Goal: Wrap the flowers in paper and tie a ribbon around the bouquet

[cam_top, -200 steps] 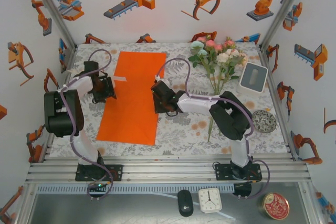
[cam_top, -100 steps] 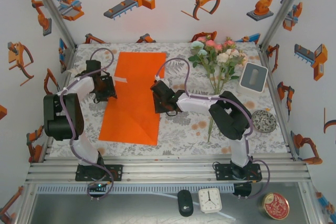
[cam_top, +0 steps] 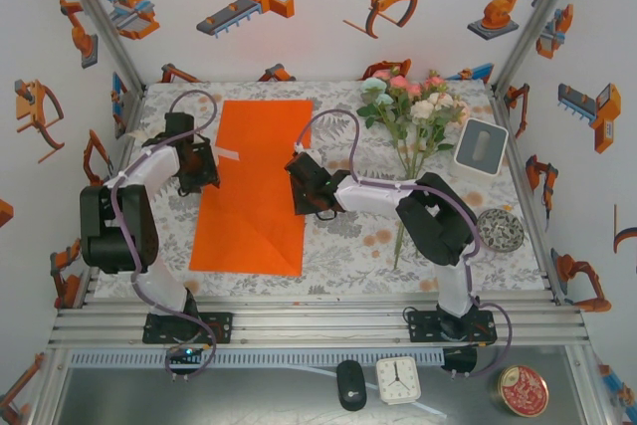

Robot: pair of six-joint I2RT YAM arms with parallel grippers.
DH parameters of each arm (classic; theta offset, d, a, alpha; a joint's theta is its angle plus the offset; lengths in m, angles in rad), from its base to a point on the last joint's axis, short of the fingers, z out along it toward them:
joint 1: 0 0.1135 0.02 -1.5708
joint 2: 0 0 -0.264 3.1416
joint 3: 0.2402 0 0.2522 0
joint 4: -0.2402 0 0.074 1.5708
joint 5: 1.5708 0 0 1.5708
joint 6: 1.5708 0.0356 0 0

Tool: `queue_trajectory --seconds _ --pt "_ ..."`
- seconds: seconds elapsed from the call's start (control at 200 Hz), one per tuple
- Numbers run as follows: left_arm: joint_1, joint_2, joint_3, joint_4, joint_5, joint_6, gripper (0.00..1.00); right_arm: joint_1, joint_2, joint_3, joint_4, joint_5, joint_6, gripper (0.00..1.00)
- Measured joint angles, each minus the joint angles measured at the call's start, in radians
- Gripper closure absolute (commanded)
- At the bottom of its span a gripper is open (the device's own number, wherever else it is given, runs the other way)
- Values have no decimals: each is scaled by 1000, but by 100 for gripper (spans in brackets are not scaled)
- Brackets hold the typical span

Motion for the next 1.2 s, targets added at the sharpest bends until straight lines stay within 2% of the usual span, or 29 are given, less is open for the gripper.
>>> queue_trajectory --seconds 0.22,0.255,0.31,0.37,0.506,0.656,1.196 --pt "-18 -16 0 7 29 -31 62 -2 0 0 -5 11 -1 67" --pt "-24 -16 0 8 32 -36 59 -3 0 0 -5 11 -1 67" --pt "-32 -16 0 9 23 -42 47 -6 -2 0 -8 11 -1 66" --pt "-35 -12 0 9 -10 -48 44 -11 -2 0 -11 12 -2 66" --pt "-29 27 0 29 -67 -37 41 -20 -4 0 -15 15 -5 65" --pt "-20 116 13 37 -55 -1 41 -21 -4 -1 -15 15 -8 65" --pt "-12 140 49 36 22 33 60 -21 -4 -1 -16 14 -8 65"
